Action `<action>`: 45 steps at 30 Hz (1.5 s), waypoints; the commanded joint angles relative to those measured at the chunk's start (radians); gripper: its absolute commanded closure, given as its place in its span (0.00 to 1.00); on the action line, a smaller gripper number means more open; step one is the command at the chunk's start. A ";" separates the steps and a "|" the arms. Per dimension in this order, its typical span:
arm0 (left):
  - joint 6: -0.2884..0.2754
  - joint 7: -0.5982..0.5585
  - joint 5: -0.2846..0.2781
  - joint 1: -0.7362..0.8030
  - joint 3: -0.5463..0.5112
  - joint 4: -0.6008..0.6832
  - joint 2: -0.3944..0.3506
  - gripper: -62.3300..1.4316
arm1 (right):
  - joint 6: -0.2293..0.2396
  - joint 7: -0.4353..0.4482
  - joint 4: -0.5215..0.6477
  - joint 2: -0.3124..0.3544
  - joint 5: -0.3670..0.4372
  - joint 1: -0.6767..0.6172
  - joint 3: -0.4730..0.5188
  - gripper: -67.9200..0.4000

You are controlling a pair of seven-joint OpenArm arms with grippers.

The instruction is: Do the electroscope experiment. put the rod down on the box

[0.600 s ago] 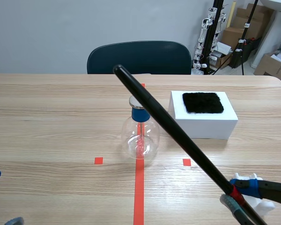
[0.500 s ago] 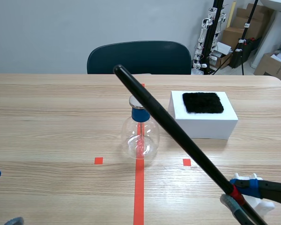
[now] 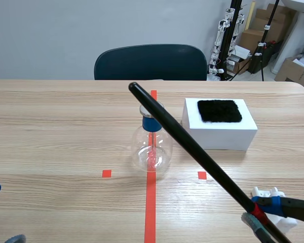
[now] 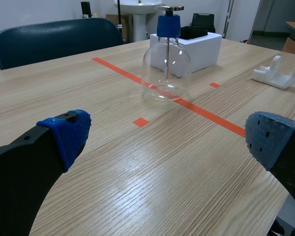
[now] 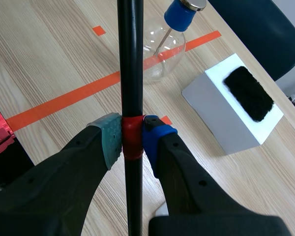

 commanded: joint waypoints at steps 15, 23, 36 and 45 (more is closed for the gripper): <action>-0.002 -0.017 -0.010 0.000 -0.001 0.009 -0.006 0.00 | -0.175 -0.040 0.015 0.011 -0.213 0.049 0.004 0.96; -0.002 -0.017 -0.010 0.000 -0.001 0.009 -0.006 0.00 | -0.107 -0.261 0.015 0.017 -0.292 0.190 0.003 0.96; -0.002 -0.018 -0.010 0.000 -0.001 0.009 -0.006 0.00 | 0.351 -0.660 -0.003 0.349 -0.039 0.600 -0.169 0.96; -0.002 -0.017 -0.010 0.000 -0.001 0.009 -0.006 0.00 | 0.414 -0.794 -0.120 0.432 0.009 0.813 -0.418 0.96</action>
